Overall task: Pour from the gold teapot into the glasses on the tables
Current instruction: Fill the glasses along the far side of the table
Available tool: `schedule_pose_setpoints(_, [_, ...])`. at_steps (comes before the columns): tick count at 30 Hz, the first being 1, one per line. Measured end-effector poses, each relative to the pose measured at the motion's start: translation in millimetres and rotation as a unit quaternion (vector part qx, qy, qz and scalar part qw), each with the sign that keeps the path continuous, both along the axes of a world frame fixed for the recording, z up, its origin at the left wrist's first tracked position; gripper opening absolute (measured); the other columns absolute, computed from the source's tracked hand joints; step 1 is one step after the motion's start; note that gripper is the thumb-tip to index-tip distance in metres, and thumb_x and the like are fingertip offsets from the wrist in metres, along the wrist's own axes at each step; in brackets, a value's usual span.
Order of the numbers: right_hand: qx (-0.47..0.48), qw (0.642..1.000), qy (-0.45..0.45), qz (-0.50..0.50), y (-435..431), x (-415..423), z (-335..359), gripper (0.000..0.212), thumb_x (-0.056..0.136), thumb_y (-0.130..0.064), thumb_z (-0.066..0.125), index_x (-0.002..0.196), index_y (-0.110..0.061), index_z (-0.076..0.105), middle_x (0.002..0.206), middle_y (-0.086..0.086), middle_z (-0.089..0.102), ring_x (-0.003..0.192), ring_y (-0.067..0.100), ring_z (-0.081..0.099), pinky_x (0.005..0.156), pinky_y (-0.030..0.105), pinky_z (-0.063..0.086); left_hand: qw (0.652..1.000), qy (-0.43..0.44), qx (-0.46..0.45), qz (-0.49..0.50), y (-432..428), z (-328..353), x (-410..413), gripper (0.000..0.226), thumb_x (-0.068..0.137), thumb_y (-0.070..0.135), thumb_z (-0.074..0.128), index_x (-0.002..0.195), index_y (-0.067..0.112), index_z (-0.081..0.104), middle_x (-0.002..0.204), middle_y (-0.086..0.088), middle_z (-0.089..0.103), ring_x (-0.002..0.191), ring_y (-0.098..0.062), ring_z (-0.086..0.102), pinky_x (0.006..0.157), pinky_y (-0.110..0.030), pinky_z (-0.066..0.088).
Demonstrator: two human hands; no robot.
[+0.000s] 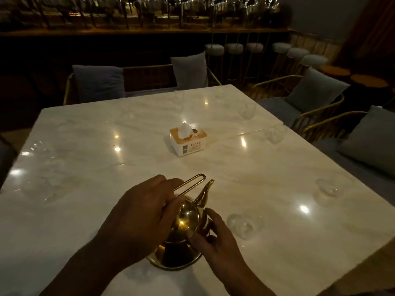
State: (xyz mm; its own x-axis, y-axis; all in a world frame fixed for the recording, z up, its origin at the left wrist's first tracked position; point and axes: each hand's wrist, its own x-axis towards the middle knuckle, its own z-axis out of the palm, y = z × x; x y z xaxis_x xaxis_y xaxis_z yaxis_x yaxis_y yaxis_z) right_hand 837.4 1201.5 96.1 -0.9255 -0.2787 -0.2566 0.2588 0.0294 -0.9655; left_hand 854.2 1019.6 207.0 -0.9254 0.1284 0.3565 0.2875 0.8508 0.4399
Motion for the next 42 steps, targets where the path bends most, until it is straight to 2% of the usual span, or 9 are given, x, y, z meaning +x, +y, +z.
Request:
schedule_pose_setpoints(6, [0.017,0.999,-0.041,0.017,55.6,-18.2,-3.9,0.065,0.081,-0.040,0.080,0.128,-0.049,0.035,0.113,-0.026,0.045,0.106,0.007,0.057,0.084,0.018,0.049,1.000,-0.024,-0.001,-0.013,54.2,-5.8,-19.8,0.043,0.093,0.043,0.044,0.120,0.018,0.066,0.081,0.019,0.054,0.069,0.001,0.054,0.062,-0.012,0.047])
schedule_pose_setpoints(10, [0.036,0.997,-0.058,0.024,76.8,-16.5,-16.0,0.060,0.082,-0.038,0.080,0.126,-0.049,0.040,0.117,-0.023,0.051,0.110,0.012,0.062,0.091,0.030,0.058,0.999,-0.036,-0.013,-0.007,75.8,-16.1,-24.1,0.043,0.094,0.042,0.045,0.120,0.015,0.067,0.081,0.010,0.059,0.070,-0.006,0.056,0.065,-0.028,0.054])
schedule_pose_setpoints(19, [0.017,0.993,-0.115,-0.010,93.6,2.8,-49.1,0.047,0.079,-0.035,0.083,0.106,-0.057,0.052,0.120,-0.016,0.061,0.112,0.017,0.065,0.095,0.042,0.059,0.997,-0.066,-0.024,-0.026,101.3,-48.1,-23.3,0.050,0.093,0.049,0.036,0.127,0.023,0.062,0.086,0.018,0.051,0.074,-0.004,0.053,0.069,-0.024,0.050])
schedule_pose_setpoints(22, [0.009,0.991,-0.129,-0.028,95.1,7.0,-50.5,0.044,0.074,-0.042,0.086,0.104,-0.055,0.058,0.117,-0.013,0.066,0.111,0.019,0.066,0.095,0.045,0.059,0.995,-0.090,-0.022,-0.027,109.8,-51.1,-24.3,0.051,0.093,0.050,0.036,0.131,0.024,0.060,0.091,0.017,0.054,0.081,-0.004,0.055,0.075,-0.023,0.049])
schedule_pose_setpoints(26, [0.006,0.988,-0.150,-0.032,97.8,9.6,-59.9,0.068,0.056,-0.061,0.087,0.117,-0.051,0.059,0.123,-0.004,0.067,0.115,0.024,0.065,0.089,0.045,0.062,0.994,-0.101,-0.035,-0.022,120.9,-54.1,-30.5,0.040,0.099,0.042,0.043,0.133,0.027,0.057,0.100,0.010,0.061,0.087,-0.006,0.057,0.079,-0.024,0.050])
schedule_pose_setpoints(30, [-0.022,0.984,-0.177,-0.029,105.1,8.7,-58.8,0.038,0.080,-0.037,0.081,0.109,-0.048,0.059,0.119,0.001,0.065,0.108,0.023,0.067,0.076,0.036,0.064,0.991,-0.121,-0.061,-0.018,130.2,-56.9,-36.9,0.039,0.100,0.040,0.046,0.136,0.029,0.054,0.107,0.009,0.061,0.095,-0.007,0.057,0.086,-0.027,0.050])
schedule_pose_setpoints(34, [-0.029,0.979,-0.201,-0.021,107.9,7.5,-59.4,0.054,0.081,-0.040,0.080,0.130,-0.035,0.057,0.121,0.008,0.066,0.104,0.022,0.069,0.072,0.033,0.063,0.990,-0.123,-0.068,-0.010,136.5,-59.5,-45.4,0.037,0.100,0.040,0.047,0.134,0.029,0.056,0.105,0.008,0.061,0.094,-0.008,0.057,0.085,-0.028,0.050])
schedule_pose_setpoints(38, [-0.035,0.974,-0.224,-0.016,108.5,4.3,-54.8,0.043,0.080,-0.044,0.078,0.119,-0.033,0.064,0.114,0.009,0.072,0.100,0.024,0.071,0.071,0.033,0.063,0.988,-0.125,-0.090,-0.013,142.6,-59.8,-55.1,0.028,0.100,0.040,0.047,0.117,0.028,0.065,0.088,0.009,0.055,0.082,-0.008,0.054,0.074,-0.025,0.047])
schedule_pose_setpoints(42, [-0.049,0.969,-0.242,-0.020,109.2,2.8,-55.7,0.038,0.080,-0.043,0.077,0.115,-0.030,0.069,0.112,0.010,0.074,0.105,0.029,0.070,0.075,0.037,0.063,0.984,-0.138,-0.109,-0.015,147.1,-57.8,-66.0,0.027,0.099,0.040,0.047,0.113,0.028,0.066,0.092,0.005,0.059,0.085,-0.012,0.058,0.075,-0.028,0.051])
